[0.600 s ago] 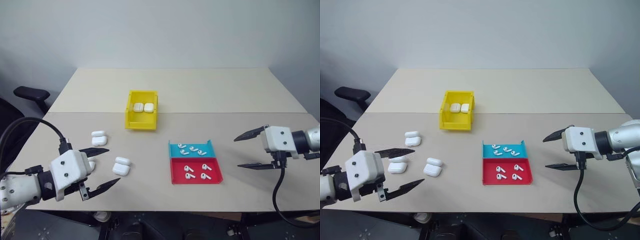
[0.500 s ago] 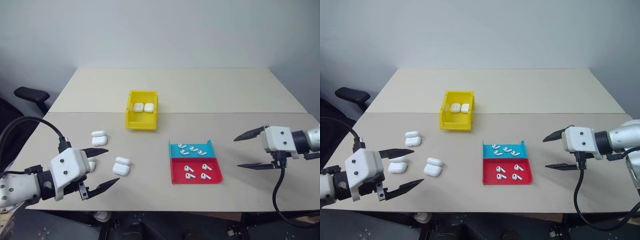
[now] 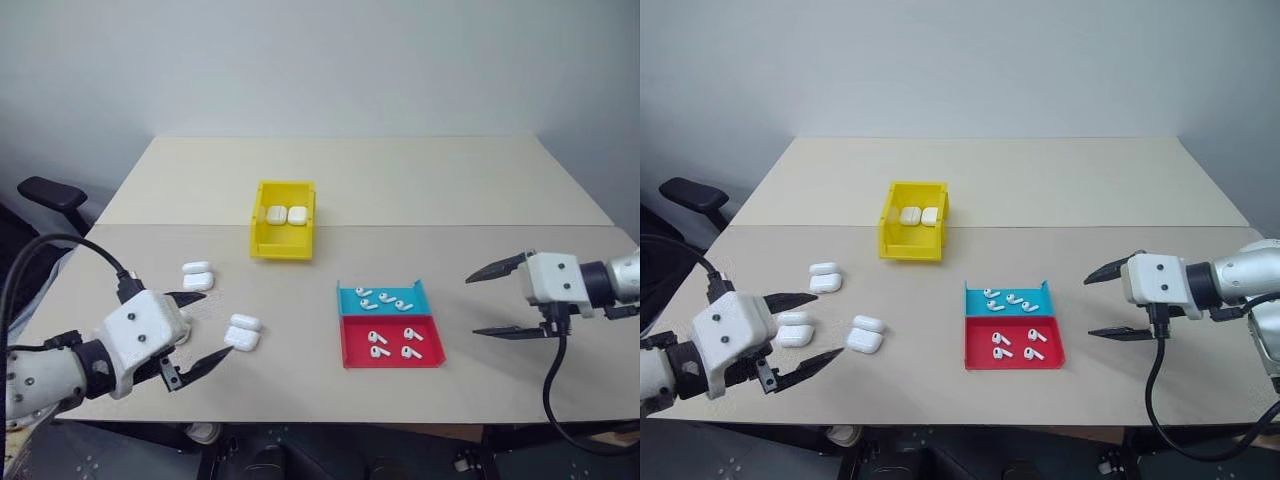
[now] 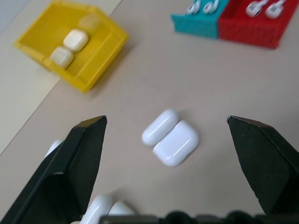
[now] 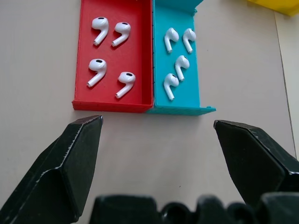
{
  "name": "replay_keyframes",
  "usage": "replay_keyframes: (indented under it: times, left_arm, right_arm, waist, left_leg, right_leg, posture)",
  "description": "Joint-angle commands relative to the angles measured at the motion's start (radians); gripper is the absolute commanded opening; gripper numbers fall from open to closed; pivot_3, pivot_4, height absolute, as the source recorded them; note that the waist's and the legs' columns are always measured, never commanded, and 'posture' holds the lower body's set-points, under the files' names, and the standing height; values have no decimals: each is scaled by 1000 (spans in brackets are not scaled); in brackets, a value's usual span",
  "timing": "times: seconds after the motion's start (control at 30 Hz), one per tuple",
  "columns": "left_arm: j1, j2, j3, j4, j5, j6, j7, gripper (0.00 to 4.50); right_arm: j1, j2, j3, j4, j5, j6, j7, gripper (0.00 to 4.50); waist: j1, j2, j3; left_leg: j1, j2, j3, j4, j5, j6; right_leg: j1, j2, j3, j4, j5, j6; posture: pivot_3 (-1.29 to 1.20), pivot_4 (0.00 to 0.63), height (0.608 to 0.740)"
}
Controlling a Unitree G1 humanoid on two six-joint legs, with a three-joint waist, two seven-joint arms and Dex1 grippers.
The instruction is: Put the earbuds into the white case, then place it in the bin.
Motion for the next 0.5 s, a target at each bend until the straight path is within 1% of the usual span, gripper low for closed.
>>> replay_keyframes:
  times: [0.03,0.13,0.23,0.27,0.3,0.33,0.4,0.5]
  left_arm:
    - [-30,28,22,-66,-16,158,67,4500]
    - [-94,74,11,-97,-67,369,116,4500]
    - [-313,64,-4,-63,-143,677,174,4500]
    - [-371,58,-11,-59,-155,756,181,4500]
    - [-419,58,-37,-7,-158,814,225,4500]
    - [-441,59,-57,40,-164,842,273,4500]
    - [-453,72,-82,141,-226,861,365,4500]
    - [-462,80,-87,198,-354,861,491,4500]
  right_arm:
    - [-12,-13,-21,-23,15,2,3,4434]
    - [24,-22,-27,-49,21,17,2,4434]
    - [47,-29,-33,-68,21,33,-5,4434]
    - [53,-31,-36,-75,22,38,-7,4434]
    - [60,-34,-38,-80,23,44,-9,4434]
    - [68,-36,-40,-87,23,52,-11,4434]
    - [83,-38,-41,-102,22,69,-20,4434]
    - [103,-35,-41,-129,24,91,-34,4434]
  waist:
    - [0,0,0]
    - [1,0,0]
    - [5,-1,1]
    - [4,-1,1]
    - [2,-1,1]
    - [2,-1,1]
    - [-5,-1,1]
    - [-8,-3,2]
  left_leg:
    - [0,0,0,0,0,0]
    - [0,0,0,0,0,0]
    - [0,0,-1,1,0,0]
    - [0,0,-2,1,0,0]
    - [0,0,-2,1,0,0]
    - [0,0,-2,1,0,0]
    - [0,0,-2,1,0,0]
    - [0,1,-3,0,0,0]
  right_leg:
    - [0,0,0,0,0,0]
    - [0,0,0,1,0,0]
    - [0,1,-1,1,0,0]
    - [0,1,-2,2,0,0]
    - [0,1,-1,2,0,0]
    - [0,1,-1,2,0,0]
    - [0,1,0,2,0,0]
    - [-1,3,1,3,0,0]
  posture:
    - [0,150,740]
    - [0,150,740]
    - [0,150,740]
    - [0,150,740]
    - [0,150,740]
    - [0,150,740]
    - [0,150,740]
    - [0,150,740]
